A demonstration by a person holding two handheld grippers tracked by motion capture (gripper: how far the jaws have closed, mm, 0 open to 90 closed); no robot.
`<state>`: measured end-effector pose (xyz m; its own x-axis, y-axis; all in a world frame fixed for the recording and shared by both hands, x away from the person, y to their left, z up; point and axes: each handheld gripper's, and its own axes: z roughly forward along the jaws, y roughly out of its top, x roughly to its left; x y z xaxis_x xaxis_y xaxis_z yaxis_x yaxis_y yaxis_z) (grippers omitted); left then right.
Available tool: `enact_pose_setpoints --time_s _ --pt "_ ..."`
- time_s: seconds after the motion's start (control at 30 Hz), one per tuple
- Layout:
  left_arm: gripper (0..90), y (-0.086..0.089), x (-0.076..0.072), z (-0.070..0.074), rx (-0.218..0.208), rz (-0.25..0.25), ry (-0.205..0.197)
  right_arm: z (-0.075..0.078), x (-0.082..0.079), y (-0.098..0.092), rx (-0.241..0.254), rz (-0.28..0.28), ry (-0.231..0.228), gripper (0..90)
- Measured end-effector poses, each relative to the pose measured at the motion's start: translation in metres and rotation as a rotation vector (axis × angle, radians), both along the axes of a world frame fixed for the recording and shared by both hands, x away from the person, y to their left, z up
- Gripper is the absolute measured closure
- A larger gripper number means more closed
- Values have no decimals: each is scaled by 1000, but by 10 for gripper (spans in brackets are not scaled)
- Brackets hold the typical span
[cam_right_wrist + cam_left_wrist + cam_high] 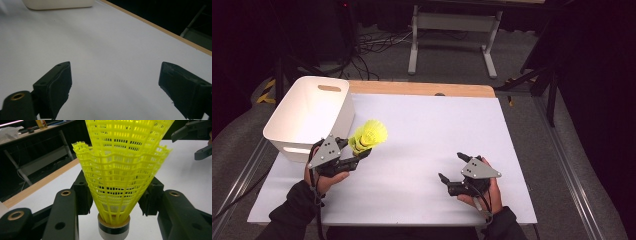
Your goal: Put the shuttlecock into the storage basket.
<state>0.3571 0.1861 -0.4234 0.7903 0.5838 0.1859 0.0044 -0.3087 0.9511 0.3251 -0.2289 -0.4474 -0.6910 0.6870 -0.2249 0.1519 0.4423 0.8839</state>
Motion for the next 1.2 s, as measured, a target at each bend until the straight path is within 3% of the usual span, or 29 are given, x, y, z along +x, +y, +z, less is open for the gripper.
enact_pose_setpoints --time_s 0.17,0.47,1.2 --pt "523 2 -1 2 1 -1 -3 1 -1 -1 5 -18 -16 130" --pt "524 5 -3 6 -5 5 -17 -1 0 1 -26 -13 -4 129" --pt "524 19 -7 18 -35 24 -41 -1 0 1 -47 -24 -7 129"
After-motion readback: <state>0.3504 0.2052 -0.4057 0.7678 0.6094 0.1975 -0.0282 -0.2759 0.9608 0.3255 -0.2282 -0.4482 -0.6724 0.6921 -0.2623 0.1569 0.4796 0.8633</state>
